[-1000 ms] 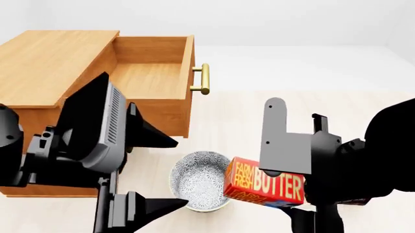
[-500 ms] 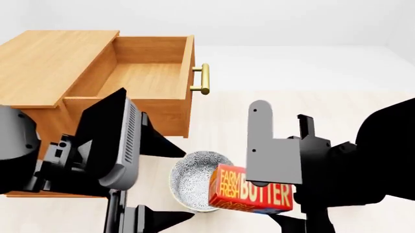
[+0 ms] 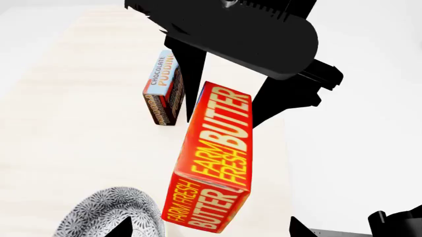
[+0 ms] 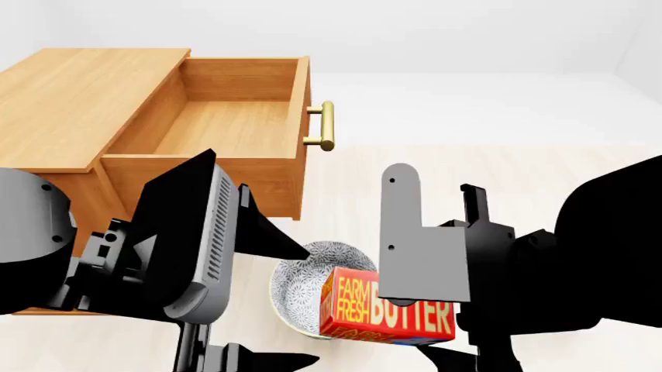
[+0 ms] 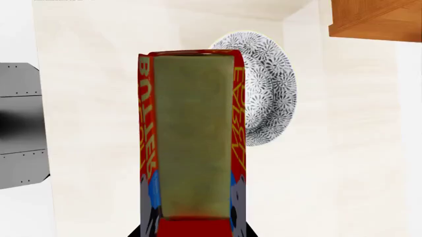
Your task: Put the butter at the back in the top drawer of the cabinet and close it.
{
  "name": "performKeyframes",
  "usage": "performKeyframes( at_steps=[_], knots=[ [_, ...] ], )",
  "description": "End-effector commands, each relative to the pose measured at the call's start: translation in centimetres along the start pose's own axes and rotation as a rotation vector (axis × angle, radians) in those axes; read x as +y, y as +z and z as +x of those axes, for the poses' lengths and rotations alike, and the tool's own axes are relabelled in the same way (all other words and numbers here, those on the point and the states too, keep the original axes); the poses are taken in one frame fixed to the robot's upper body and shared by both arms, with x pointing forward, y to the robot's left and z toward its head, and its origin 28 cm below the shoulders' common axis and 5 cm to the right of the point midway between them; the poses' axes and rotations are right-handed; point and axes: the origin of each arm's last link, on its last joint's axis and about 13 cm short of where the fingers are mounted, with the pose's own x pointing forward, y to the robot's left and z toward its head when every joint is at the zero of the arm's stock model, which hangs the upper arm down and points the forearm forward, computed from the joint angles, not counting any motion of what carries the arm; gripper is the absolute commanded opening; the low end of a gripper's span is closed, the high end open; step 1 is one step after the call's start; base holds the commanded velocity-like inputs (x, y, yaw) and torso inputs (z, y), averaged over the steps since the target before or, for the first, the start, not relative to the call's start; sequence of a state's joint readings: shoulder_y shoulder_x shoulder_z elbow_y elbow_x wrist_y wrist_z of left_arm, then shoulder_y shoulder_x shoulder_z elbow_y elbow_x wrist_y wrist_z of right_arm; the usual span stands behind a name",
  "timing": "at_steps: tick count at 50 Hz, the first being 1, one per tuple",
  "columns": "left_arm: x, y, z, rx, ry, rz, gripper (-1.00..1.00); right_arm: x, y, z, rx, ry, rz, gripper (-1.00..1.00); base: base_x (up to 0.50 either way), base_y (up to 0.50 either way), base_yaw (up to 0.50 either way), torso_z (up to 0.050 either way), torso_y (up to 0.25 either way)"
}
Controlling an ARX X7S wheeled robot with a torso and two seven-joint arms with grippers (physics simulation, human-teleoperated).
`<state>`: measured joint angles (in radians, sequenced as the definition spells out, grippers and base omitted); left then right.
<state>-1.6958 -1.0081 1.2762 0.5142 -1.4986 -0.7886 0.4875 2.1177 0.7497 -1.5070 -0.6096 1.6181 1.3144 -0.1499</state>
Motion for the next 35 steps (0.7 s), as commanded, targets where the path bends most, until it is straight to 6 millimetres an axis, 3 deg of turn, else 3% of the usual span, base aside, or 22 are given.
performKeyframes(
  at_steps=[1,35],
  knots=[
    [0.1,0.3,0.3,-0.007,-0.01,0.017,1.0,-0.2,0.5,-0.5,-0.026,-0.059,-0.025,-1.0,0.0,0.0,0.0,0.0,0.01],
    [0.5,-0.5,2.2,0.029,-0.067,0.05,1.0,0.1,1.1,-1.1,-0.055,-0.064,-0.05,-1.0,0.0,0.0,0.0,0.001,0.001]
  ],
)
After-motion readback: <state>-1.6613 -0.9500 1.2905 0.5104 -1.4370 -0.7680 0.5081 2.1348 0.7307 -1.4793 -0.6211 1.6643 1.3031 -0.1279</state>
